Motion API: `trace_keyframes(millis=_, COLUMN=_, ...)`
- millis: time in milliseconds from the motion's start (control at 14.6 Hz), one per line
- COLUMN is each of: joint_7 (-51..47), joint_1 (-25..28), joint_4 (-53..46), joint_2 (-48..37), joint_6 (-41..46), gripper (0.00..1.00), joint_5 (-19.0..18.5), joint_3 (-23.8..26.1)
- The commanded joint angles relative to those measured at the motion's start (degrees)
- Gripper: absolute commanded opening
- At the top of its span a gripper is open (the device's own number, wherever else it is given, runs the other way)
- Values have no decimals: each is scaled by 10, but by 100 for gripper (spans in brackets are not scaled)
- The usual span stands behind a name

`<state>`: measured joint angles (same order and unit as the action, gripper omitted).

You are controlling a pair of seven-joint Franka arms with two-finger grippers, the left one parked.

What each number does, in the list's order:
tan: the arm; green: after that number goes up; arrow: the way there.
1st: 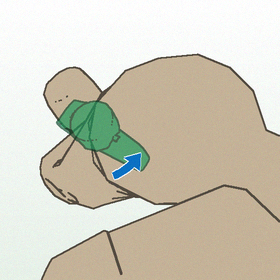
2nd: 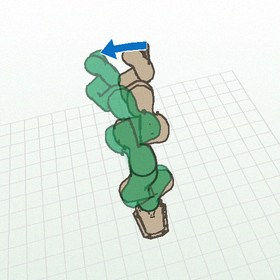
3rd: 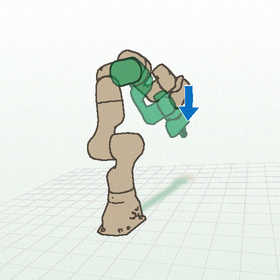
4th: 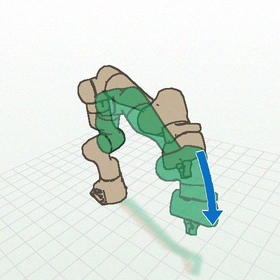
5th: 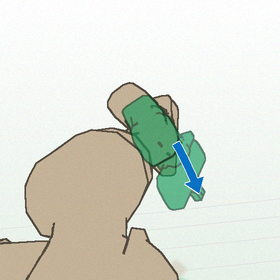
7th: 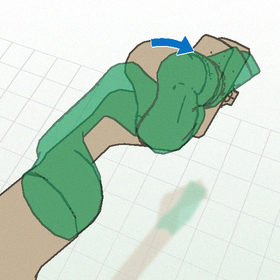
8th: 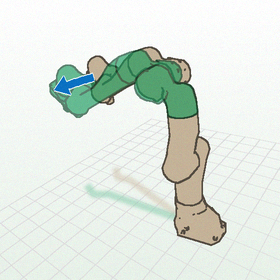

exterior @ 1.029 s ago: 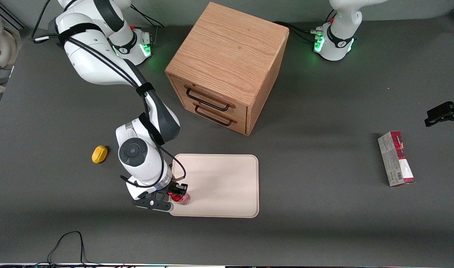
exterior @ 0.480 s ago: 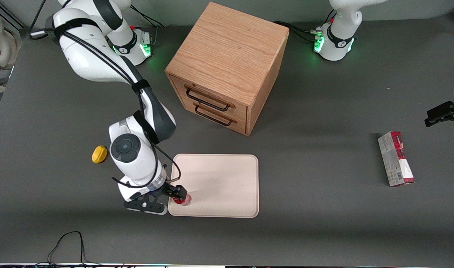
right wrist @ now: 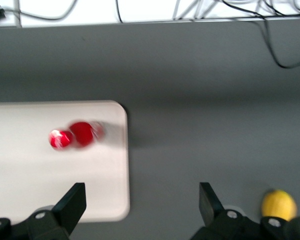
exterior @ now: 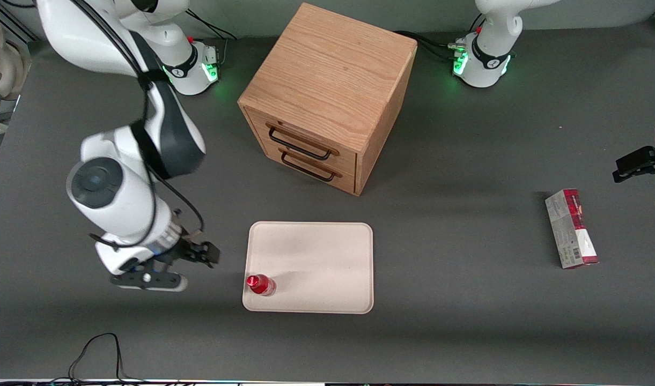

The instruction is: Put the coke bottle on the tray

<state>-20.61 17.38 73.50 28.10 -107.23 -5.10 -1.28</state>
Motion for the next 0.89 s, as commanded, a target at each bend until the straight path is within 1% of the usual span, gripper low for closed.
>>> trace_keyframes(millis=0, joint_7=63, joint_1=-23, joint_4=113, joint_2=-130, joint_6=48, gripper=100, joint_5=52, joint_3=-19)
trace_keyframes(millis=69, joint_7=79, joint_1=-28, joint_4=128, joint_2=-155, joint_6=83, gripper=100, joint_5=75, joint_3=-32)
trace_keyframes(millis=137, joint_7=86, joint_1=-27, joint_4=148, joint_2=-187, joint_6=98, gripper=100, joint_5=82, joint_3=-50)
trace_keyframes(millis=206, joint_7=89, joint_1=-28, joint_4=174, joint_2=-220, joint_6=103, gripper=100, joint_5=83, joint_3=-63)
trace_keyframes(millis=275, joint_7=89, joint_1=-30, joint_4=196, joint_2=-248, joint_6=105, gripper=100, joint_5=83, joint_3=-66)
trace_keyframes(millis=343, joint_7=89, joint_1=-44, joint_4=208, joint_2=-268, joint_6=108, gripper=100, joint_5=82, joint_3=-65)
trace_keyframes(millis=480, joint_7=90, joint_1=-64, joint_4=198, joint_2=-278, joint_6=140, gripper=100, joint_5=81, joint_3=-61)
trace_keyframes(millis=549, joint_7=90, joint_1=-79, joint_4=191, joint_2=-280, joint_6=144, gripper=100, joint_5=82, joint_3=-57)
trace_keyframes(millis=755, joint_7=89, joint_1=-102, joint_4=179, joint_2=-276, joint_6=145, gripper=100, joint_5=81, joint_3=-37)
trace_keyframes(millis=824, joint_7=89, joint_1=-106, joint_4=179, joint_2=-273, joint_6=144, gripper=100, joint_5=75, joint_3=-31)
